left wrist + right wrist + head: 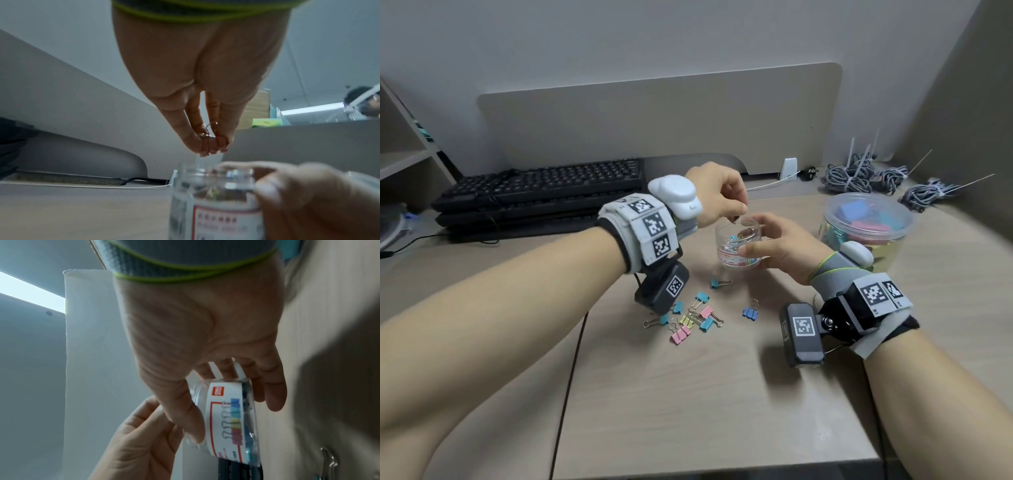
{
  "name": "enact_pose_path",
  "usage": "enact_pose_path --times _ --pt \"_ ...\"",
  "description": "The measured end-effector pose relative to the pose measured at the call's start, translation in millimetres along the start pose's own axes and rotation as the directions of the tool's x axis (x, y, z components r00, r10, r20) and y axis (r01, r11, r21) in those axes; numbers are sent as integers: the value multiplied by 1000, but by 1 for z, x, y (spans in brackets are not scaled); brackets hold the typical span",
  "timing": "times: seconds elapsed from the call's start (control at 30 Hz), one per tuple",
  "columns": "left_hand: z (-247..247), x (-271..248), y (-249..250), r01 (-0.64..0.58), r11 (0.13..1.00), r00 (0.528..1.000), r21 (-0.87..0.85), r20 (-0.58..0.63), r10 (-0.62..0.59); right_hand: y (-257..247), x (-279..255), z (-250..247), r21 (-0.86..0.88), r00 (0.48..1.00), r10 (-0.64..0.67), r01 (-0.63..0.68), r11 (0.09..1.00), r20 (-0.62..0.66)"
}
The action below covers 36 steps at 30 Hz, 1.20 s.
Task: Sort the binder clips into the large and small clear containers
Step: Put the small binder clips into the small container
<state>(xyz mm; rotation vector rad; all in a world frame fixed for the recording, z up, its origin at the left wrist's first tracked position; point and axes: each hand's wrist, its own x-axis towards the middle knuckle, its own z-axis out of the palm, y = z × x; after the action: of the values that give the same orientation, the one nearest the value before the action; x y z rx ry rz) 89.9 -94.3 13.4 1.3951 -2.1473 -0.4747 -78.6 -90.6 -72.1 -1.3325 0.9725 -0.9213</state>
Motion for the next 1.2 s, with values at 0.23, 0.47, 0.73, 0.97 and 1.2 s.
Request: enact_pose_path --times 0.23,0.47,0.73,0.97,1.2 --pt "5 -11 -1 -15 997 1000 82 -1 15 0 -1 0 6 1000 -3 3 1000 9" --pt "4 -30 -40 163 971 981 174 74 -178 -4 1 -9 7 996 10 -10 1000 -89" --pt "55 -54 -40 111 942 893 318 384 -235 -6 0 -12 9 992 12 -11 1000 -125" --pt "78 -47 -10 -77 907 860 414 487 -149 -6 1 -16 27 991 5 -2 1000 -137" --pt "87 -48 -7 -82 933 878 351 468 -99 -5 1 -18 26 991 11 -8 1000 -135"
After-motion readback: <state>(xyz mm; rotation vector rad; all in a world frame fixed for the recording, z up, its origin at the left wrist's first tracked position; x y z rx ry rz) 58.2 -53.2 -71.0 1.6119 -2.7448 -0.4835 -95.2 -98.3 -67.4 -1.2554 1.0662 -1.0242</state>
